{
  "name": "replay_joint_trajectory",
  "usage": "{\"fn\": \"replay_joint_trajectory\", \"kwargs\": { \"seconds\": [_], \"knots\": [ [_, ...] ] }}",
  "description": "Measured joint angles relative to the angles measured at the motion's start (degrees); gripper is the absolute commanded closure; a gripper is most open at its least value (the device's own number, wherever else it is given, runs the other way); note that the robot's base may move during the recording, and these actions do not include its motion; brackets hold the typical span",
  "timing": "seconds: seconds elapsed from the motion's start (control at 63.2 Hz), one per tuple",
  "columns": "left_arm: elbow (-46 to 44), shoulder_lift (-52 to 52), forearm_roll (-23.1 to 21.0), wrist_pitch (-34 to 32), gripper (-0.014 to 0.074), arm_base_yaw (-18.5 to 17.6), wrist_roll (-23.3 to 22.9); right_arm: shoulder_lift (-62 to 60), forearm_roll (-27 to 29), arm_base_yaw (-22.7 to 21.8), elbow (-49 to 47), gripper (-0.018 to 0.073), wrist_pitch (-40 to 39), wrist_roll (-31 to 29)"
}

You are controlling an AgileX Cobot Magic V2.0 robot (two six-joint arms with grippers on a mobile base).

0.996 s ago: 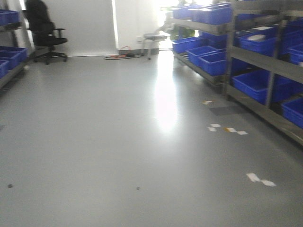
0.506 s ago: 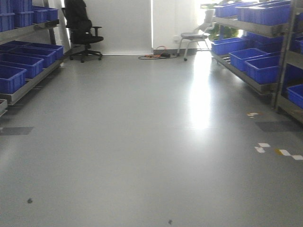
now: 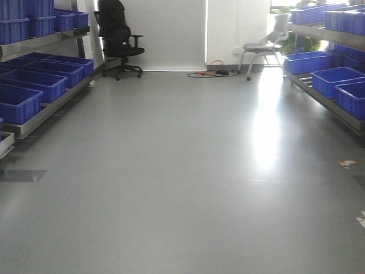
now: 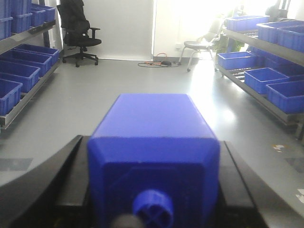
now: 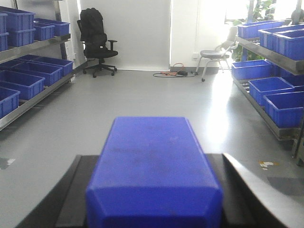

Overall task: Pick and sort blue part to right shelf
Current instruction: 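Turn the base and drive toward the shelf of blue bins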

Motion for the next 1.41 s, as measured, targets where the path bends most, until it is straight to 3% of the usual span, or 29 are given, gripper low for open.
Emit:
{"fn": "replay_joint_trajectory", "kwargs": {
  "seconds": [1.408],
  "knots": [
    [0.0,0.0,0.0,0.0,0.023,0.0,0.0,0.0,0.0,0.0,0.0,0.0147,0.0,0.0]
  ]
}}
